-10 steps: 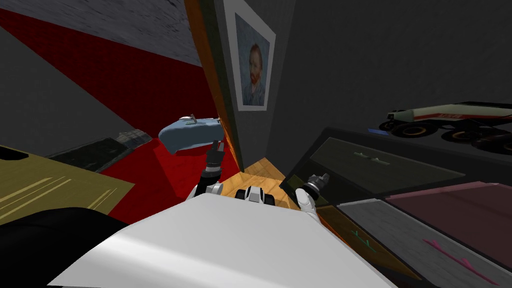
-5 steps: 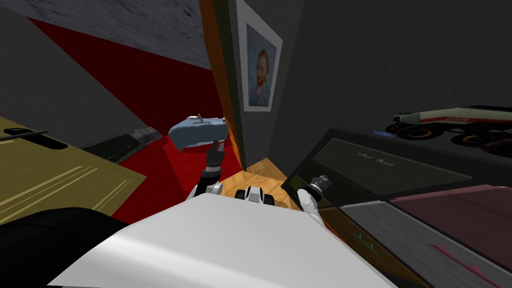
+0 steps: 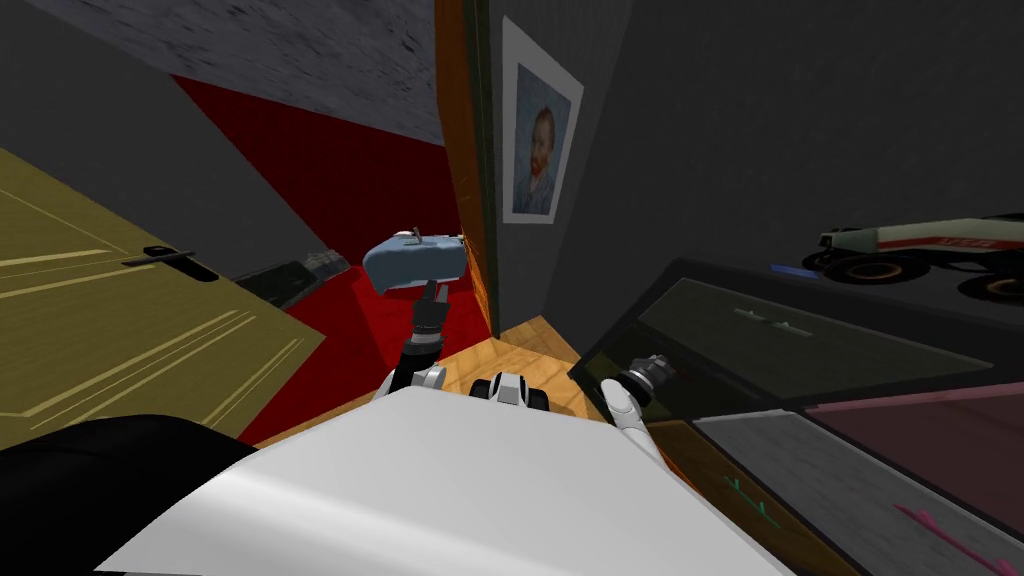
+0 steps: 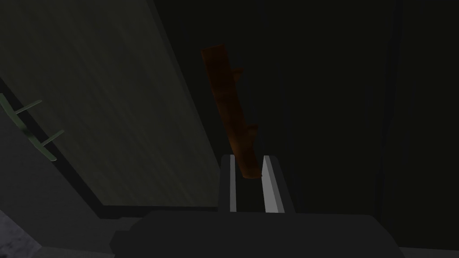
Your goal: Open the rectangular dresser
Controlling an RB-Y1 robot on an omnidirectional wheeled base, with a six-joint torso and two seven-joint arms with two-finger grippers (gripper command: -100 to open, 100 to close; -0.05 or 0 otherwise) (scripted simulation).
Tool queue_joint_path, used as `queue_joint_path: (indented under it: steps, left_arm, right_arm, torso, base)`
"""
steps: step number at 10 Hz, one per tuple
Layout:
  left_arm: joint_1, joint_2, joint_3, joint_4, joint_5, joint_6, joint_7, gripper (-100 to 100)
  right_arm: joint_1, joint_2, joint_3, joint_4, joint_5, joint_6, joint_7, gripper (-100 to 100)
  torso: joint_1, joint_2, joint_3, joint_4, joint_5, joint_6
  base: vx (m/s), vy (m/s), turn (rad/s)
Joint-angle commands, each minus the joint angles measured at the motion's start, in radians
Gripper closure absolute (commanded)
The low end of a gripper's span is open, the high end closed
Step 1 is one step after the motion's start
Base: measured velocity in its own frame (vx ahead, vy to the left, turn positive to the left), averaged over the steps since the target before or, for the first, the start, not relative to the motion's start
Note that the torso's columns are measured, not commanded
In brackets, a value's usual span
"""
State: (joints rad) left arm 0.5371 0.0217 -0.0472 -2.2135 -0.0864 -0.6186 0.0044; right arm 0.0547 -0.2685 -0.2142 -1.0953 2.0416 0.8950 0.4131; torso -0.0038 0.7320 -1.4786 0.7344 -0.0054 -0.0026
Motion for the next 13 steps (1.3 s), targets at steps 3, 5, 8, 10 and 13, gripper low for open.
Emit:
queue_joint_path:
  steps: [3, 5, 8, 10, 13]
  left_arm:
    - [0.000, 0.000, 0.000, 0.000, 0.000, 0.000, 0.000, 0]
    - [0.000, 0.000, 0.000, 0.000, 0.000, 0.000, 0.000, 0]
    - [0.000, 0.000, 0.000, 0.000, 0.000, 0.000, 0.000, 0]
    - [0.000, 0.000, 0.000, 0.000, 0.000, 0.000, 0.000, 0]
    - [0.000, 0.000, 0.000, 0.000, 0.000, 0.000, 0.000, 0]
  right_arm:
    - [-0.009, -0.064, 0.041, 0.054, -0.126, 0.043, 0.020, 100]
    - [-0.012, -0.095, 0.059, 0.076, -0.180, 0.065, 0.031, 100]
    - [-0.019, -0.157, 0.094, 0.119, -0.271, 0.109, 0.051, 100]
    - [-0.023, -0.188, 0.111, 0.141, -0.326, 0.132, 0.062, 100]
    - [-0.011, -0.207, 0.105, 0.156, -0.371, 0.151, 0.055, 100]
  torso:
    - [0.000, 0.001, 0.001, 0.000, -0.001, -0.001]
    - [-0.001, 0.001, 0.001, 0.000, 0.000, 0.000]
    - [0.000, 0.000, 0.000, 0.001, 0.000, -0.001]
    - [0.000, 0.001, 0.001, 0.001, 0.000, 0.000]
    - [-0.001, 0.001, 0.000, 0.002, 0.002, 0.002]
  base:
    - [-0.080, 0.050, 0.137]
    - [-0.077, 0.054, 0.137]
    - [-0.073, 0.061, 0.157]
    - [-0.068, 0.066, 0.160]
    - [-0.054, 0.036, 0.124]
